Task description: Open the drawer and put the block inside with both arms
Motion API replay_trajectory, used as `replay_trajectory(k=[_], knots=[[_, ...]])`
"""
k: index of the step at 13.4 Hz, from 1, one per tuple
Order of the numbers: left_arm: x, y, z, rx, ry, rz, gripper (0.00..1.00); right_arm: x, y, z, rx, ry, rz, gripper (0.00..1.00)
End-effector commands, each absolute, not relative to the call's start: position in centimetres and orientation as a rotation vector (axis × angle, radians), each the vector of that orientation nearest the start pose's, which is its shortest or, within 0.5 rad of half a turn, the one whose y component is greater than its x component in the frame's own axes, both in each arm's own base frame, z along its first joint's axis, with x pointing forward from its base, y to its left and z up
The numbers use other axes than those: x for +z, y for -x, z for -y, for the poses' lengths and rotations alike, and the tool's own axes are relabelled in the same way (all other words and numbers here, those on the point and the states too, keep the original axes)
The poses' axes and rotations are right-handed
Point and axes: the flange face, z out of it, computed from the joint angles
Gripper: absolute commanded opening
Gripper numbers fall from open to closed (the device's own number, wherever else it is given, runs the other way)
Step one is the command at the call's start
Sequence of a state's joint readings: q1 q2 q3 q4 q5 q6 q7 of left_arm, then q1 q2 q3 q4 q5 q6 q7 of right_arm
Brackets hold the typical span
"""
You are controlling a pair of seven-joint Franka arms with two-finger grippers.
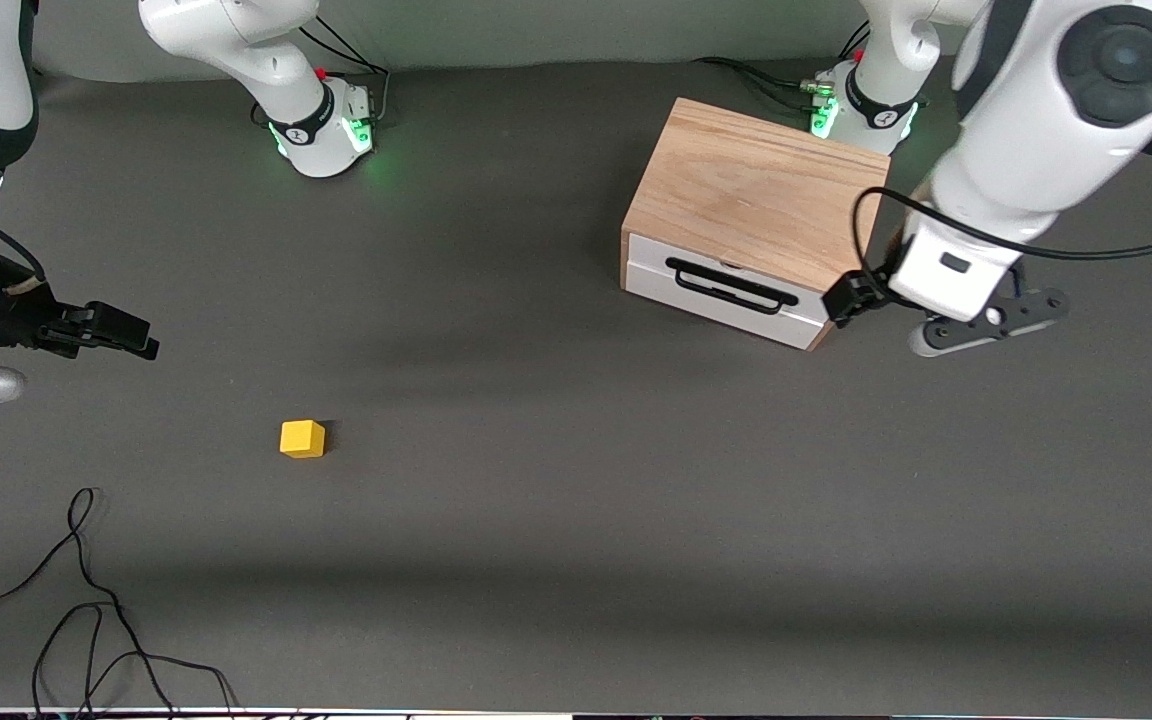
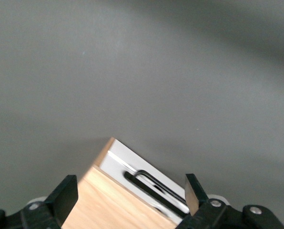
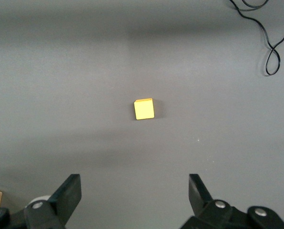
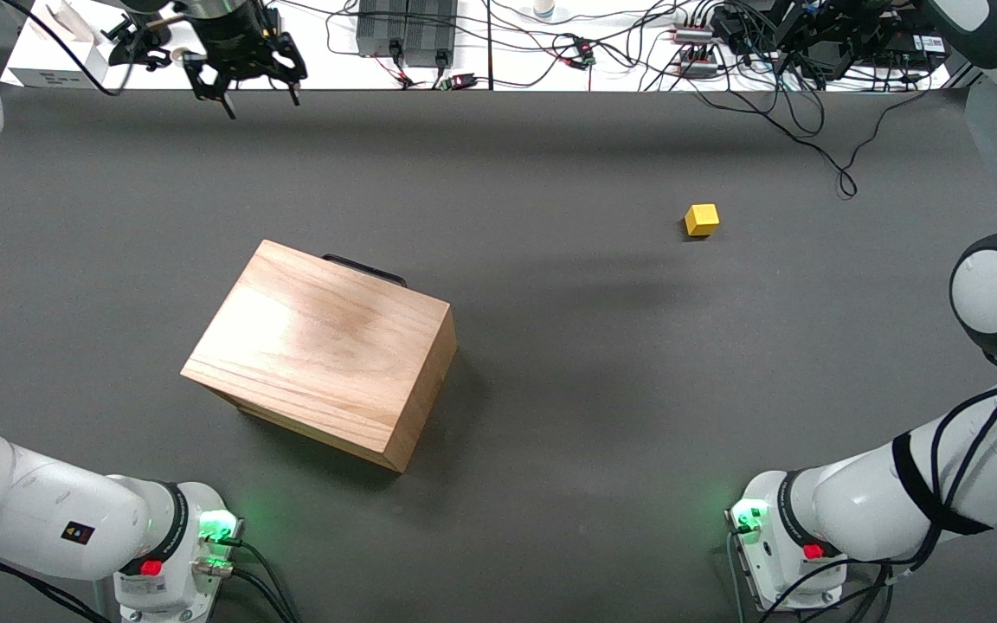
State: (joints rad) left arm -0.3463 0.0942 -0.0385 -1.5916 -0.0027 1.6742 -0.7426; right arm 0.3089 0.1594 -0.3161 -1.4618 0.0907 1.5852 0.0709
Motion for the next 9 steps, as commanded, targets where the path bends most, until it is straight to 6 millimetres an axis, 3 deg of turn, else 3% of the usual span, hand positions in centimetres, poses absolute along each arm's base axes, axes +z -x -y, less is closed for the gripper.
replay_trajectory(k=[1, 4, 9], knots=[[57.1, -52.8, 26.2, 0.011, 3.032, 0.842, 1.00, 59.0, -60.1, -2.5, 0.053, 3.113, -0.110, 1.00], [57.4, -51.1, 29.7, -0.002, 2.957, 1.111, 1.00, 58.1, -60.5, -2.8, 0.062, 3.118, -0.104, 1.00], [55.6, -49.7, 33.3, 0.038, 2.824, 1.371, 1.00, 53.2, -62.6, -4.4, 0.056, 3.139, -0.081, 1.00]])
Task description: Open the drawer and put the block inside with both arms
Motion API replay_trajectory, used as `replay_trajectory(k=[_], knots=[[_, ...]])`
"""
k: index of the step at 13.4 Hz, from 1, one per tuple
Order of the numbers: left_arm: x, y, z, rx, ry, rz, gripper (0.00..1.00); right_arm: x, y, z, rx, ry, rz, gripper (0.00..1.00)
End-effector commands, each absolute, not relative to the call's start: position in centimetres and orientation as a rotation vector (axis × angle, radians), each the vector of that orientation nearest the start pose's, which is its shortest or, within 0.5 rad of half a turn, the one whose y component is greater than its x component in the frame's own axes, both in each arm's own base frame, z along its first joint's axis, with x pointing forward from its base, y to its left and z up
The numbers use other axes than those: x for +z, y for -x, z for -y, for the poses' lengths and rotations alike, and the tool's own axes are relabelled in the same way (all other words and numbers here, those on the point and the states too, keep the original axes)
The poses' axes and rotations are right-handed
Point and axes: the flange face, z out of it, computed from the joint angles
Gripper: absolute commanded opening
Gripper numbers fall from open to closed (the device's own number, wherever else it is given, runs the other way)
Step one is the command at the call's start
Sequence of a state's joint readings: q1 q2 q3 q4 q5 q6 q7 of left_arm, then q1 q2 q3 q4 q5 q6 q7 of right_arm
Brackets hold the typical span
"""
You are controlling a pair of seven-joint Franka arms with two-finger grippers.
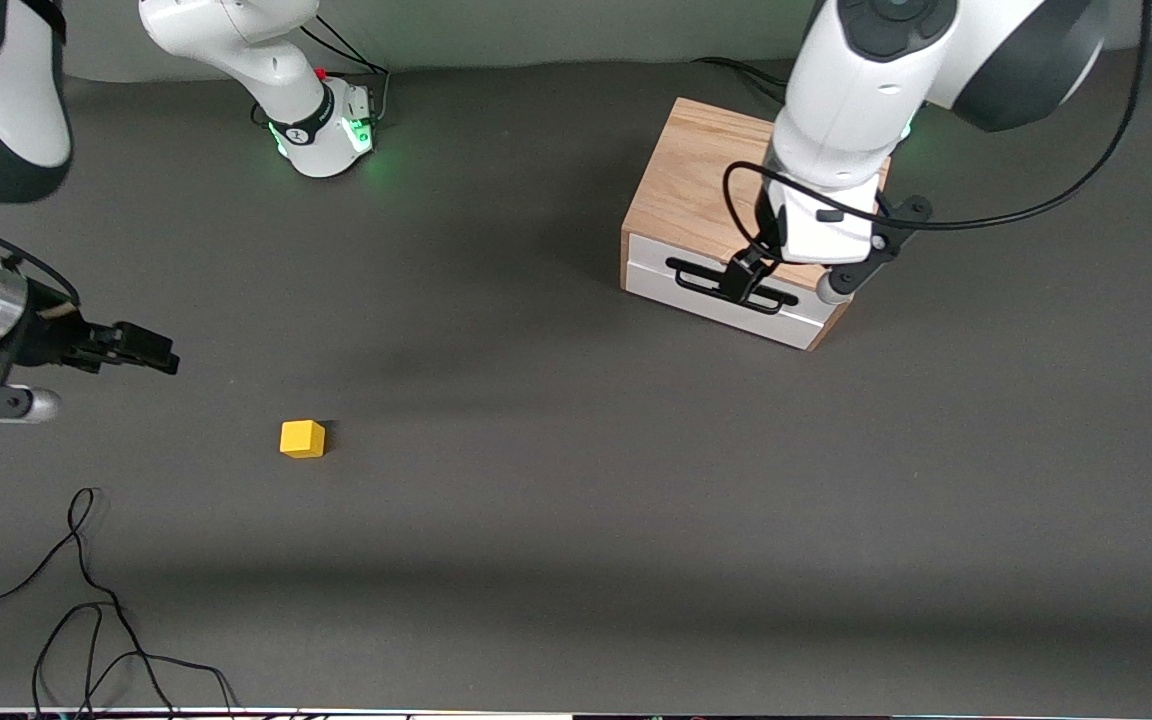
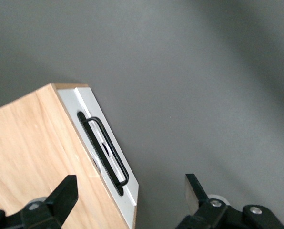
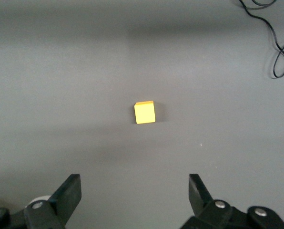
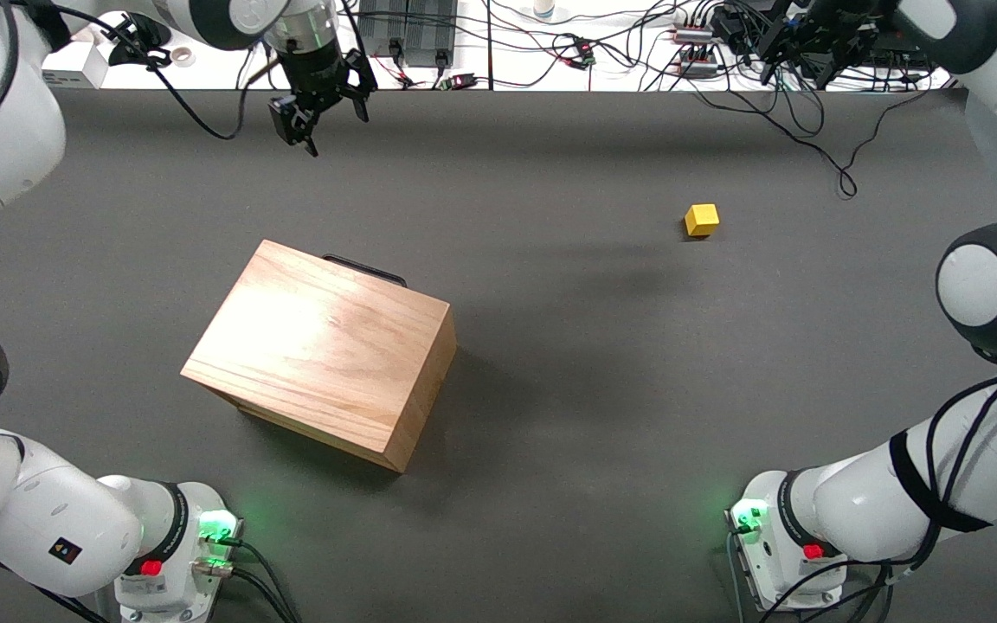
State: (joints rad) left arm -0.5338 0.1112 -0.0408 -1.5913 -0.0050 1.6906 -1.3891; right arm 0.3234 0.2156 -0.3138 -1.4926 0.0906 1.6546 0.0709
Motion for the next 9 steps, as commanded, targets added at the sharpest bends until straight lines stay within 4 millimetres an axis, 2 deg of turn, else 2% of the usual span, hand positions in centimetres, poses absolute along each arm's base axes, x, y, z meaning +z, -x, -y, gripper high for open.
replay_trajectory(k=[1, 3, 4, 7, 9], knots=[[55.0, -49.4, 33.9, 0.056, 2.760, 1.463, 1.00, 52.3, -63.0, -4.7, 0.059, 3.143, -0.077, 1.00], [54.3, -49.4, 34.6, 0.058, 2.630, 1.652, 1.00, 50.4, -63.7, -4.8, 0.056, 3.153, -0.079, 1.00], [54.3, -49.5, 34.3, 0.066, 2.610, 1.680, 1.00, 49.8, -63.8, -4.8, 0.056, 3.153, -0.078, 1.00], [53.6, -48.7, 34.2, 0.116, 2.539, 1.636, 1.00, 49.9, -64.3, -4.2, 0.000, 3.153, -0.087, 1.00], [52.3, -48.3, 34.3, 0.151, 2.494, 1.599, 1.00, 49.9, -64.3, -4.4, 0.006, 3.156, -0.091, 1.00]])
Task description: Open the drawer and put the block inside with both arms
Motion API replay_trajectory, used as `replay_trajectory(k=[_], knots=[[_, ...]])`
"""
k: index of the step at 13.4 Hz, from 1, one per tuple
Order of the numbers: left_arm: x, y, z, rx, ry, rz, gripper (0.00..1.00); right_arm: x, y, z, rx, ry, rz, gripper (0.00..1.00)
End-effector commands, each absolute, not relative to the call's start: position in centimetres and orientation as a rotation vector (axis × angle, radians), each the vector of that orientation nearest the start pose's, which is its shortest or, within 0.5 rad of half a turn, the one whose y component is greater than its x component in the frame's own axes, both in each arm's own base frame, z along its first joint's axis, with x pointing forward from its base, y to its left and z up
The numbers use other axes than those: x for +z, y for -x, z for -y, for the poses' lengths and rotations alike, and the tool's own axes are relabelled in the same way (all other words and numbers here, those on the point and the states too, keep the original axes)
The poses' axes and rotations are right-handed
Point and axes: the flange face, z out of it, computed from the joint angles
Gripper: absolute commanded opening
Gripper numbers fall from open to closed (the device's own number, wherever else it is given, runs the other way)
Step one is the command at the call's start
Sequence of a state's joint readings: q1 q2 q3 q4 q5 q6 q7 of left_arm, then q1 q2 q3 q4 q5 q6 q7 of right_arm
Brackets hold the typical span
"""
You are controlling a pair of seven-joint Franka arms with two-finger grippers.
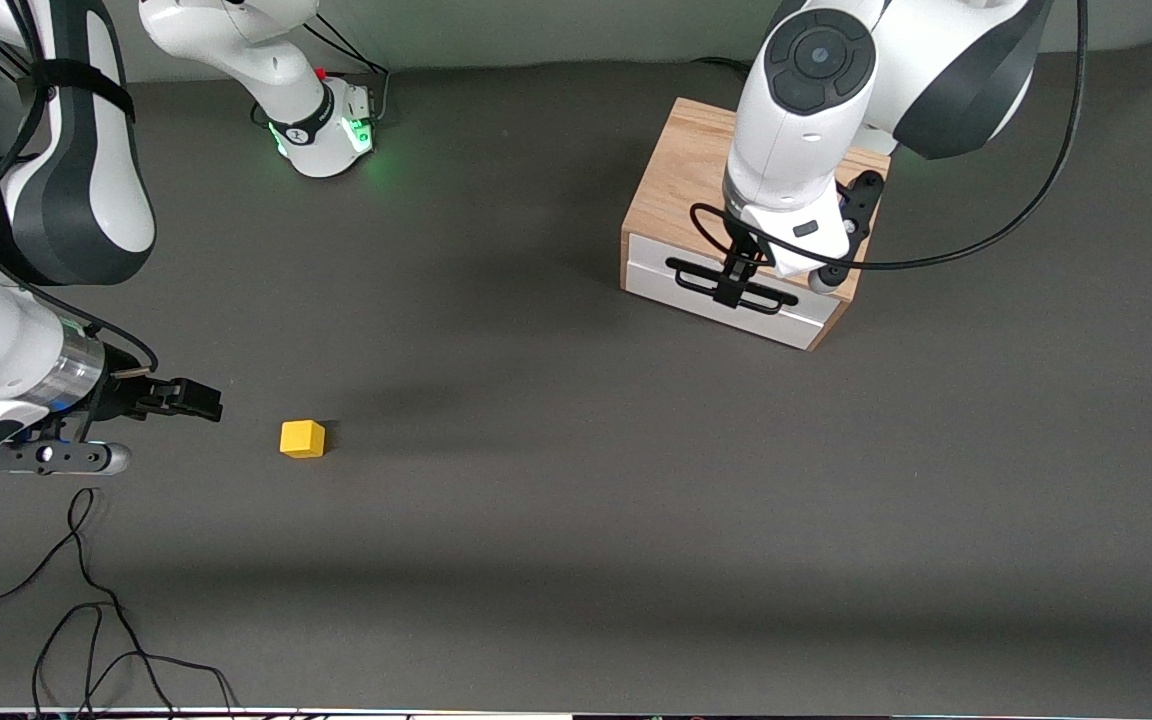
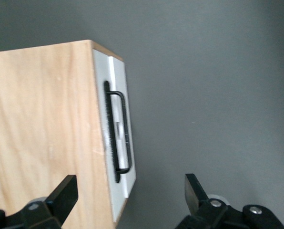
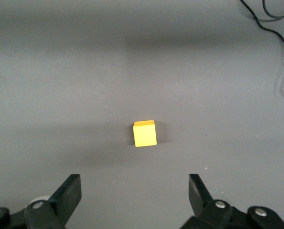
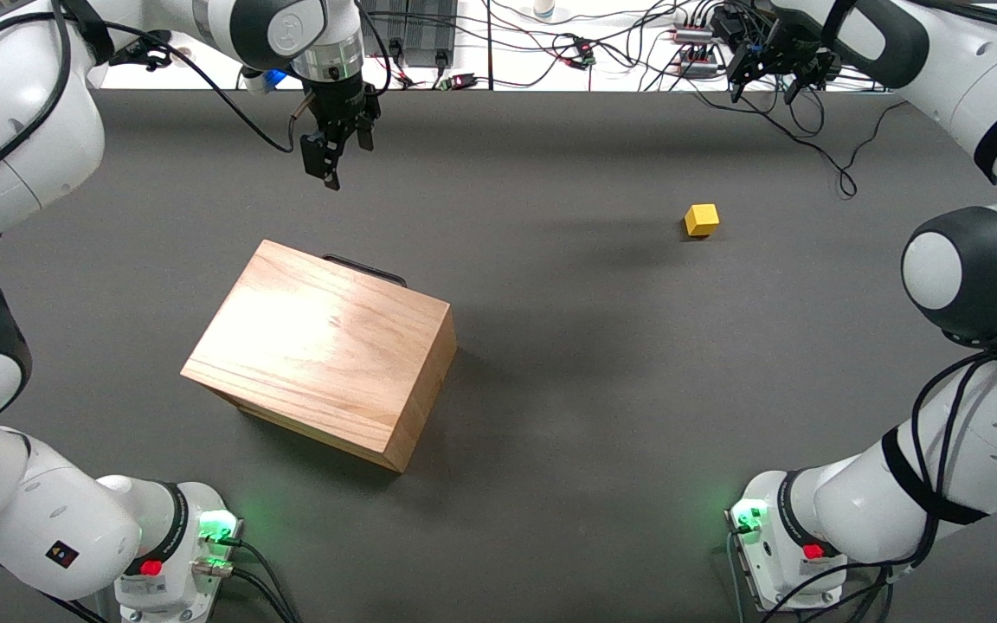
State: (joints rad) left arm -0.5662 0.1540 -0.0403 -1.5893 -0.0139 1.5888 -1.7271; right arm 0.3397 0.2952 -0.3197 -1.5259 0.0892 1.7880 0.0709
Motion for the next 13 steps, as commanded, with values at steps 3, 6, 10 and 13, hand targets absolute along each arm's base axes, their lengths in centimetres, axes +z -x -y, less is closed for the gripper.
replay_trajectory(k=[3, 6, 10, 13], knots=[[50.3, -48.4, 34.5, 0.237, 2.473, 1.599, 1.00, 50.7, -64.2, -2.6, -0.005, 3.143, -0.129, 1.00], [47.4, -49.3, 35.1, 0.247, 2.452, 1.599, 1.00, 51.1, -64.0, -3.2, -0.011, 3.147, -0.113, 1.00], [43.0, -49.1, 34.8, 0.242, 2.454, 1.591, 1.00, 51.6, -64.5, -4.1, -0.044, 3.136, -0.106, 1.00], [39.9, -48.9, 34.7, 0.227, 2.457, 1.588, 1.00, 51.6, -64.6, -3.9, -0.049, 3.136, -0.109, 1.00]])
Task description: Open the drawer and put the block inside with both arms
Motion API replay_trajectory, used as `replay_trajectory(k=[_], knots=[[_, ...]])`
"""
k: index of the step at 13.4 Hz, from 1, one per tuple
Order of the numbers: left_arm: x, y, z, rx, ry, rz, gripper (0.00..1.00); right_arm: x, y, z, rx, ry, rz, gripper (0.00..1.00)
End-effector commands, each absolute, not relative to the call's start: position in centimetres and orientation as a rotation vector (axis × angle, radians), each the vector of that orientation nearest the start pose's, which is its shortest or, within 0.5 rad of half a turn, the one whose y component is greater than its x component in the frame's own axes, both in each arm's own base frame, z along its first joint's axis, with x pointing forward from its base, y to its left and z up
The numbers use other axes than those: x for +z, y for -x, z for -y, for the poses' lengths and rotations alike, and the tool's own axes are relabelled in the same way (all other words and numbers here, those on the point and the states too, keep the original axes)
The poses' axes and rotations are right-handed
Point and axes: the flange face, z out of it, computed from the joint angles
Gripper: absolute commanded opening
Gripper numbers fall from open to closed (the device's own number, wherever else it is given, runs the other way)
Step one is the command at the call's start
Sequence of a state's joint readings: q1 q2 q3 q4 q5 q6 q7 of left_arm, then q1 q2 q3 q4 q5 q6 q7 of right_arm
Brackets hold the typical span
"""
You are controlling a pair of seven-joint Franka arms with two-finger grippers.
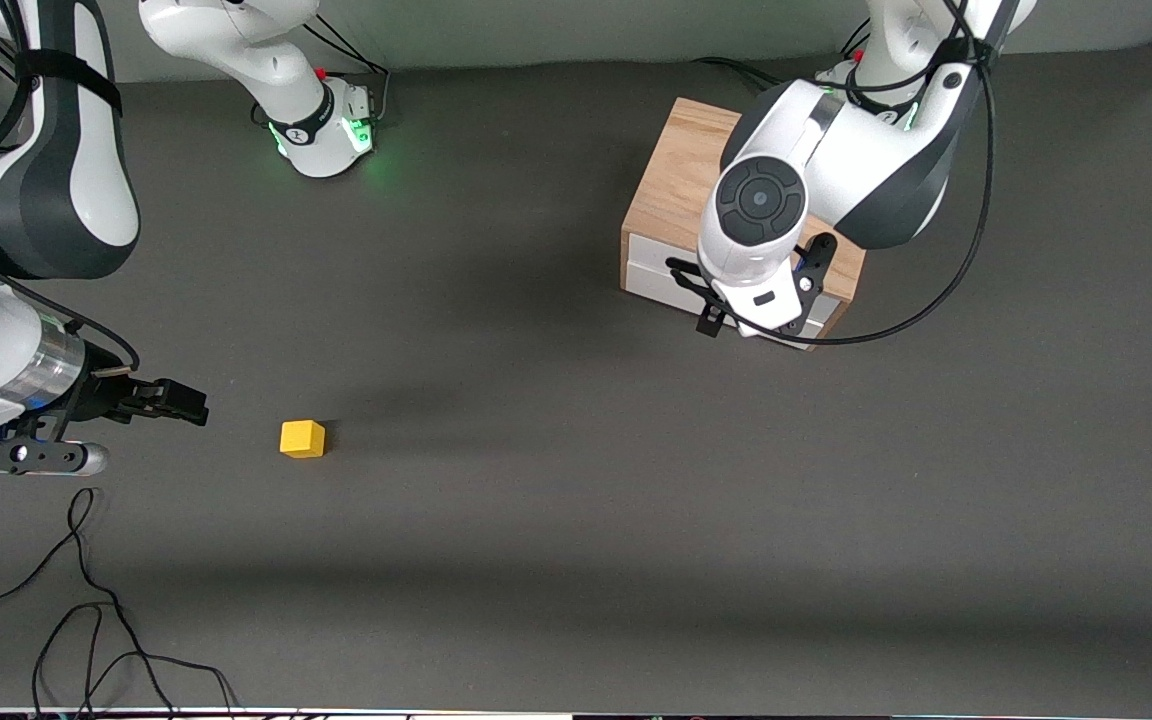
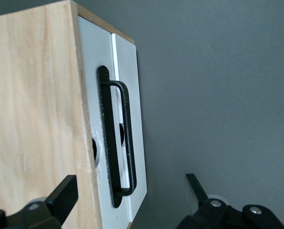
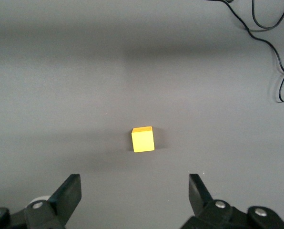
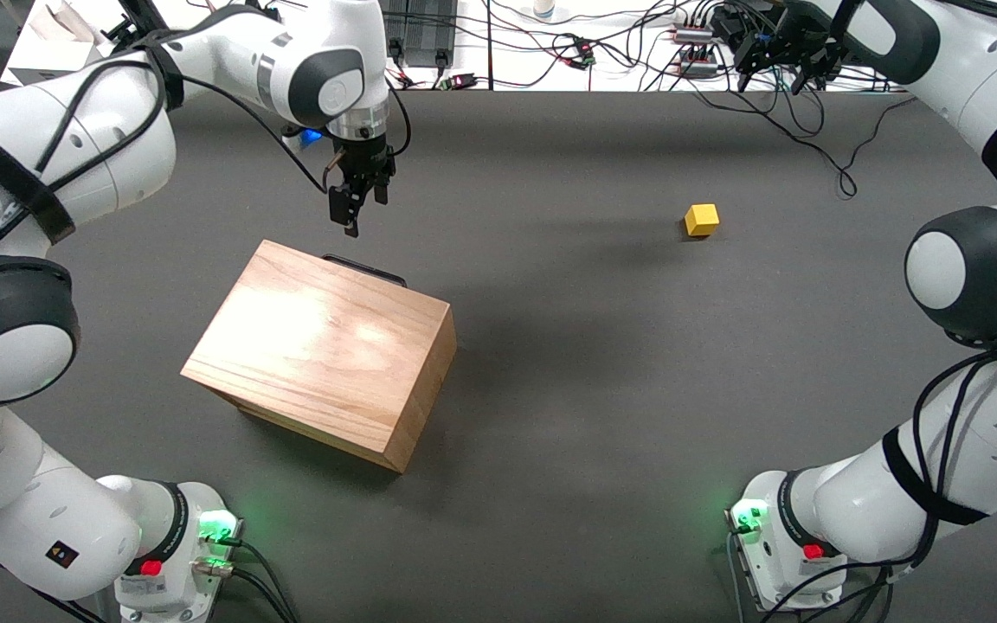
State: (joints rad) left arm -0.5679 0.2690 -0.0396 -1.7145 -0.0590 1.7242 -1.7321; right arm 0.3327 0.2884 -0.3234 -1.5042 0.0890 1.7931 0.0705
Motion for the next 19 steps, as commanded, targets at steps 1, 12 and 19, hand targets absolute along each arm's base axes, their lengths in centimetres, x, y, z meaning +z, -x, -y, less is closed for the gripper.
replay_trajectory(k=[1, 12, 19], knots=[[39.1, -49.0, 34.6, 0.226, 2.454, 1.589, 1.00, 51.6, -64.6, -3.9, -0.049, 3.136, -0.106, 1.00], [32.8, -50.2, 34.8, 0.222, 2.424, 1.568, 1.00, 50.1, -65.1, -4.5, -0.044, 3.141, -0.096, 1.00], [30.2, -49.7, 34.9, 0.243, 2.393, 1.542, 1.00, 49.6, -65.1, -4.2, -0.032, 3.142, -0.105, 1.00]])
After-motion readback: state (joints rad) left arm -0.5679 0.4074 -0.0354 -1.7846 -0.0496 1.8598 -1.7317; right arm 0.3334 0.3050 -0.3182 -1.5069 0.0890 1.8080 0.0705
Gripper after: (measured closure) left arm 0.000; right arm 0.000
